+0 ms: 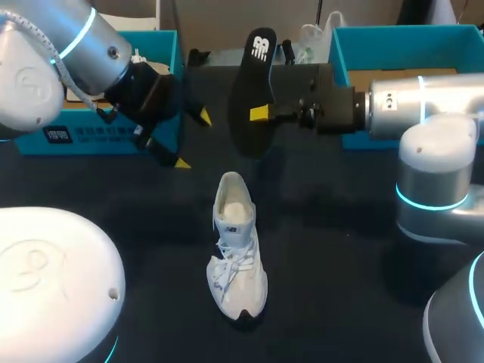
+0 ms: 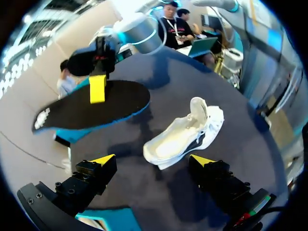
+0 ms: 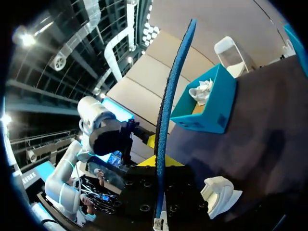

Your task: Take the shoe out of the shoebox, open the shoe tongue, remove and reinsert the insole, then place the shoe into the shoebox

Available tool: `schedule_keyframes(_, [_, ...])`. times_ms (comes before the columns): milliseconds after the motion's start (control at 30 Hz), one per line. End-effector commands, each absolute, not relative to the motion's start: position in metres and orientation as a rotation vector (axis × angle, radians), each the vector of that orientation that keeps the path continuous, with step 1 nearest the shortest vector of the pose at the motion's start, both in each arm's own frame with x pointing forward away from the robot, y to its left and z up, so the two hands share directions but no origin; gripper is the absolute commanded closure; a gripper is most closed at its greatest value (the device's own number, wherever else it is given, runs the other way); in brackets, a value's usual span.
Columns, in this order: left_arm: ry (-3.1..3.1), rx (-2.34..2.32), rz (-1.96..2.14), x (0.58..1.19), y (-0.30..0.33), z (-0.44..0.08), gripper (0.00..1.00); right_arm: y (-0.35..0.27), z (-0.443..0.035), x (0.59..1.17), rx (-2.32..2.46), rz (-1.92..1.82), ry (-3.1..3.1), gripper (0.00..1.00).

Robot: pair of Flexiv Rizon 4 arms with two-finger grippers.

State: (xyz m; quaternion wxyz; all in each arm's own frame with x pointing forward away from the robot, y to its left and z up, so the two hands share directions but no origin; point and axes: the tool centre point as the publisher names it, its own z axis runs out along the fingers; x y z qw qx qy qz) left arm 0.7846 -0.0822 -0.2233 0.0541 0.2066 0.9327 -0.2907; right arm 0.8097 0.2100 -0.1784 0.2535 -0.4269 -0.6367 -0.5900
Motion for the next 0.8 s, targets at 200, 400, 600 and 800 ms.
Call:
schedule_keyframes(200, [2.972,0.152,-0.901,0.784,-0.072,-0.231,0.00,0.217,-0.181,0.810,-1.151,-1.641,-1.721,1.00])
schedule_keyframes(400, [2.997,0.170,-0.935,0.783,-0.081,-0.251,0.00,0.218,-0.186,0.811,-1.149,-1.642,-1.722,1.00])
schedule_keyframes(600, [3.022,0.190,-0.966,0.775,-0.088,-0.285,0.00,0.225,-0.210,0.813,-1.121,-1.699,-1.680,1.00])
schedule_keyframes(800, [3.041,0.200,-0.959,0.773,-0.084,-0.296,0.00,0.229,-0.221,0.809,-1.137,-1.728,-1.665,1.00])
